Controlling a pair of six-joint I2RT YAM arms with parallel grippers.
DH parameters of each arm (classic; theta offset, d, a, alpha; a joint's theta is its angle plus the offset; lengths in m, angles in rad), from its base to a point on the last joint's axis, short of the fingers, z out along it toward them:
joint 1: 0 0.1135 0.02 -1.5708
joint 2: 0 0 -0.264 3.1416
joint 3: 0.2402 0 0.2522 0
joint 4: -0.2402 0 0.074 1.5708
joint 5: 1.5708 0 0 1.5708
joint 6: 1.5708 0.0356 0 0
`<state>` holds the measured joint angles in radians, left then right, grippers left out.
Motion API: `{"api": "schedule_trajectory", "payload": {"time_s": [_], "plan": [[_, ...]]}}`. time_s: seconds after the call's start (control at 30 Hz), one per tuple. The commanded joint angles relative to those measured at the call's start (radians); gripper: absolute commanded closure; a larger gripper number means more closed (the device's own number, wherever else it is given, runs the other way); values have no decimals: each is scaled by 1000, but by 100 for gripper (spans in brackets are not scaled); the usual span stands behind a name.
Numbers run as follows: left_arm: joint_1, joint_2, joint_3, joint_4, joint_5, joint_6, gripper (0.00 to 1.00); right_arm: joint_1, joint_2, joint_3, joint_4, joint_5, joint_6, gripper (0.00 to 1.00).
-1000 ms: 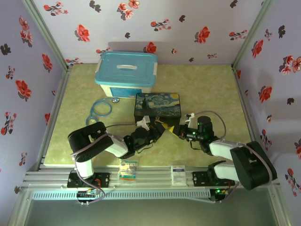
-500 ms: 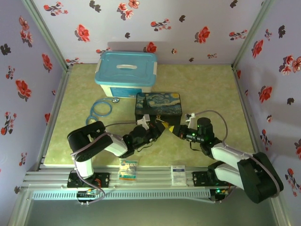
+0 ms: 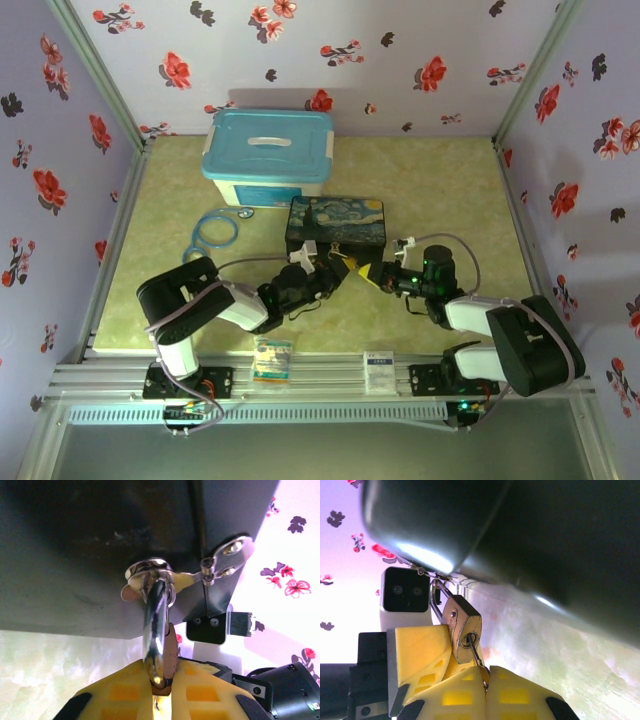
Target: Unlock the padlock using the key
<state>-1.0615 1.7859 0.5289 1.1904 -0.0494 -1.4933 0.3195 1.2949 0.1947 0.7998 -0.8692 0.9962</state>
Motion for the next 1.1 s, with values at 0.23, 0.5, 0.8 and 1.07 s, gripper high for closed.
{"api": "schedule_trajectory", "payload": {"time_s": [0.23, 0.5, 0.8, 1.07], "plan": [[-59, -55, 22, 126, 295, 50, 100, -41, -48, 17, 95, 5, 17, 100], [-62, -29, 17, 127, 275, 48, 100, -37, -73, 7, 131, 1, 46, 100], [-46, -22, 28, 126, 256, 52, 100, 25, -38, -32, 283, -6, 94, 100], [-29, -14, 36, 124, 226, 50, 88, 82, -100, -12, 179, 14, 38, 100]]}}
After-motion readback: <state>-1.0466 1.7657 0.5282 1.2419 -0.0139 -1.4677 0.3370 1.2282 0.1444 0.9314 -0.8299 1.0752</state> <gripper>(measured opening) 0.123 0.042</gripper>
